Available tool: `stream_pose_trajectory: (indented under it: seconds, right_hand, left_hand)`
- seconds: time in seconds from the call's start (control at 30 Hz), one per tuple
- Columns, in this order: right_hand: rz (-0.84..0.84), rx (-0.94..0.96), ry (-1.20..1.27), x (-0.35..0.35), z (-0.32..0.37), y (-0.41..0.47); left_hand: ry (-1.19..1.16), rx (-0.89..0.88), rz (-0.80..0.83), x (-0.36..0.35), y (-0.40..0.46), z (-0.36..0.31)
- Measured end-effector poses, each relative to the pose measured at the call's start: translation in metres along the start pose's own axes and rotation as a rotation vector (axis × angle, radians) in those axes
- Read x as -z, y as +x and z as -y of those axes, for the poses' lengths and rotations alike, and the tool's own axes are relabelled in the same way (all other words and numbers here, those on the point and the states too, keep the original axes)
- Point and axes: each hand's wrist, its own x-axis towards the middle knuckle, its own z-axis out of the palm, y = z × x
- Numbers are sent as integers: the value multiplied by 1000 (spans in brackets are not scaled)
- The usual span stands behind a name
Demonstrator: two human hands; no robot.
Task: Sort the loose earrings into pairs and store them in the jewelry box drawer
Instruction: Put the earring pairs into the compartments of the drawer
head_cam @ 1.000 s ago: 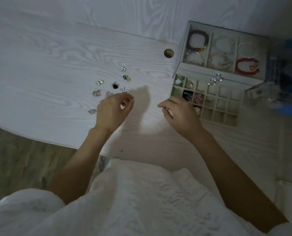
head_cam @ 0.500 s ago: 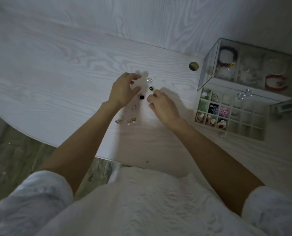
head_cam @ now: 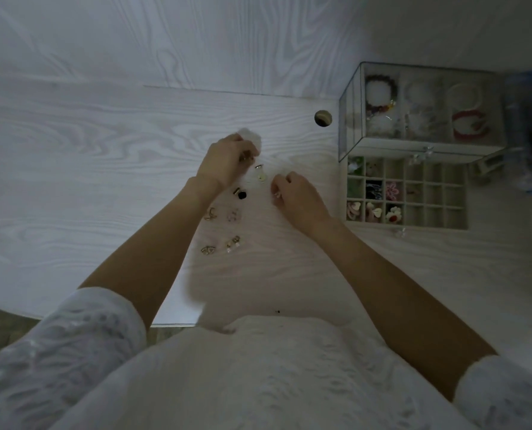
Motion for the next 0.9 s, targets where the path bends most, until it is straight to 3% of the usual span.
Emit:
stream_pose_trajectory:
  seconds: [0.33,0.63,0.77,0.9]
  right_hand:
    - [-116,-70,186,-3,3,-8]
    - [-192,-64,296,-3,-4,-31]
    - [-223,-67,369,15,-14,-61]
    - [-316,-209,453,43,-44,-99]
  left_hand:
    - [2,191,8,1,-1,-4]
    - [-42,189,-61,-1,-21,-9]
    - [-201,92,-190,4,-42,-42]
    - [-357,-98,-275,-13,-49,-108]
